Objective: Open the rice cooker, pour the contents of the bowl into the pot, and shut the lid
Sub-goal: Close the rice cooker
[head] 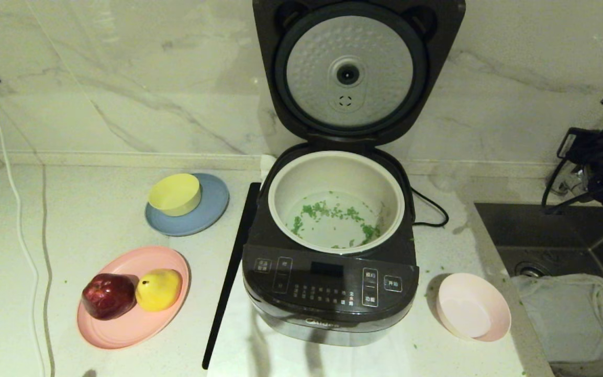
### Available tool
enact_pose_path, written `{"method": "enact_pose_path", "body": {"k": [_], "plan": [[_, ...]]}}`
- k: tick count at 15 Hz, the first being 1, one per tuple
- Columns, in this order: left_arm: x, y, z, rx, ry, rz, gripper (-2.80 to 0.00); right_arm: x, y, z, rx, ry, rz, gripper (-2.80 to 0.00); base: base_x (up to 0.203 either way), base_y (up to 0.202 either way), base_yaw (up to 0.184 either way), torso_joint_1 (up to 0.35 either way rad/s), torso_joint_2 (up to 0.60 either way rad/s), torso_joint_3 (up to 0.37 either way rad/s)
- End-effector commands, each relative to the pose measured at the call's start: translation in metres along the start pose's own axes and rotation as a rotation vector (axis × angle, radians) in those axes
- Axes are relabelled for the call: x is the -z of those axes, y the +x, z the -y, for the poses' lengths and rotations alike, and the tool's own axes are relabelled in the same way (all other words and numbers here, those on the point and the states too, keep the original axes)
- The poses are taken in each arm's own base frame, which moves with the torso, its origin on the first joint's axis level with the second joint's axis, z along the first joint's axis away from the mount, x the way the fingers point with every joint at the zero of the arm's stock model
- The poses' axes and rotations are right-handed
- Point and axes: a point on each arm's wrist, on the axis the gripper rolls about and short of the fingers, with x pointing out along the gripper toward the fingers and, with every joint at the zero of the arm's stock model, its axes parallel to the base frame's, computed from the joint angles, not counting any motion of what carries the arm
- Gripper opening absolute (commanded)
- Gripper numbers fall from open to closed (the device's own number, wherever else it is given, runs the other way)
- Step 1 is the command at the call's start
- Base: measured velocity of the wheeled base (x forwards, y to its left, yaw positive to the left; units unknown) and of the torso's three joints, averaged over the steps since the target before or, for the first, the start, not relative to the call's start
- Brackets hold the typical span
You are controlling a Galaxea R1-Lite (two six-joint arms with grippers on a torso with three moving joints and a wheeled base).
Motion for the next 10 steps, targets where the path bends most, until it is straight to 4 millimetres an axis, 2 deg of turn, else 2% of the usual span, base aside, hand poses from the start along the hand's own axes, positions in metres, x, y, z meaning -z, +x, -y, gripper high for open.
{"method": "enact_pose_path", "body": {"k": [1, 5, 6, 10], "plan": [[0.003, 0.001, 0.0, 0.001, 0.0, -0.009, -2.8, -0.058, -0.03, -0.011, -0.083, 0.088, -0.046, -2.8, 0.0, 0.0, 0.0, 0.0, 0.0, 0.0], [0.003, 0.001, 0.0, 0.0, 0.0, -0.008, -2.8, -0.134, -0.061, -0.021, -0.316, 0.298, -0.179, -2.8, 0.0, 0.0, 0.0, 0.0, 0.0, 0.0], [0.003, 0.001, 0.0, 0.001, 0.0, -0.009, -2.8, -0.146, -0.068, -0.021, -0.41, 0.351, -0.236, -2.8, 0.0, 0.0, 0.0, 0.0, 0.0, 0.0], [0.003, 0.001, 0.0, 0.001, 0.0, -0.009, -2.8, -0.162, -0.087, -0.025, -0.735, 0.486, -0.393, -2.8, 0.0, 0.0, 0.0, 0.0, 0.0, 0.0]]}}
